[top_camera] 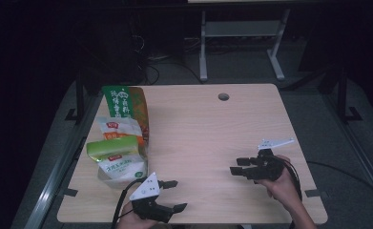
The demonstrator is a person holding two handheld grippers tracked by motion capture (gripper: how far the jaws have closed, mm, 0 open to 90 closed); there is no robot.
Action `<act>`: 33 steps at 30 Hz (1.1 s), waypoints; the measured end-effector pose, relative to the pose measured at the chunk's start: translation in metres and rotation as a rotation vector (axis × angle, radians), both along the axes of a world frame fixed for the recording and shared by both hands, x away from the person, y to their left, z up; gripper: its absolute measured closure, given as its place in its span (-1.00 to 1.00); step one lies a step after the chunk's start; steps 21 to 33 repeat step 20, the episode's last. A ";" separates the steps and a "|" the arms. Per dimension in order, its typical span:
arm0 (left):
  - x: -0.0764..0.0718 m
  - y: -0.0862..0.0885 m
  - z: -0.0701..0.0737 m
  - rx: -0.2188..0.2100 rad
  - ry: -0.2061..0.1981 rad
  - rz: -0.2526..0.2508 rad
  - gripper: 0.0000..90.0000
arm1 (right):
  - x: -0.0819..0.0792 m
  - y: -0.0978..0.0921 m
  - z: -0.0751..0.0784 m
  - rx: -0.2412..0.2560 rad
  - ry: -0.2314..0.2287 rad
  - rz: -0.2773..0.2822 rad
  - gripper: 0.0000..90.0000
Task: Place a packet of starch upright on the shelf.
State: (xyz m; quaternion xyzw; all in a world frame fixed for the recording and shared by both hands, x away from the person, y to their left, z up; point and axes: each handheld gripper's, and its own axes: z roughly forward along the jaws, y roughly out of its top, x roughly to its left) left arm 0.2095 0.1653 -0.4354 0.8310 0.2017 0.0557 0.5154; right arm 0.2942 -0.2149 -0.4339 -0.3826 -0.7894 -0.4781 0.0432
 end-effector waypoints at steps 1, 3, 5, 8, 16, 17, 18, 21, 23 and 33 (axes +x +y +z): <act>0.000 0.000 0.000 0.001 0.001 0.000 -0.45 | -0.002 -0.001 -0.001 0.000 0.000 -0.001 -0.11; 0.001 0.000 0.000 0.004 0.000 -0.002 -0.45 | -0.005 -0.002 -0.002 0.003 0.004 -0.002 -0.11; 0.001 0.000 -0.001 0.007 -0.001 0.000 -0.45 | -0.007 -0.003 -0.003 0.001 0.005 -0.003 -0.11; 0.002 0.001 -0.001 0.006 0.000 0.008 -0.45 | -0.012 -0.004 -0.005 -0.003 0.001 -0.004 -0.12; 0.004 0.000 -0.003 0.009 0.012 0.015 -0.45 | -0.023 -0.006 -0.009 -0.013 -0.018 -0.005 -0.15; 0.004 -0.001 -0.003 0.009 0.014 0.017 -0.45 | -0.024 -0.006 -0.009 -0.013 -0.020 -0.009 -0.16; 0.003 -0.001 -0.003 0.008 0.019 0.018 -0.45 | -0.026 -0.006 -0.009 -0.013 -0.022 -0.012 -0.17; 0.003 -0.001 -0.004 0.009 0.022 0.016 -0.45 | -0.027 -0.007 -0.010 -0.006 -0.031 -0.017 -0.17; 0.003 -0.001 -0.004 0.009 0.022 0.016 -0.45 | -0.027 -0.007 -0.010 -0.006 -0.031 -0.017 -0.17; 0.003 -0.001 -0.004 0.009 0.022 0.016 -0.45 | -0.027 -0.007 -0.010 -0.006 -0.031 -0.017 -0.17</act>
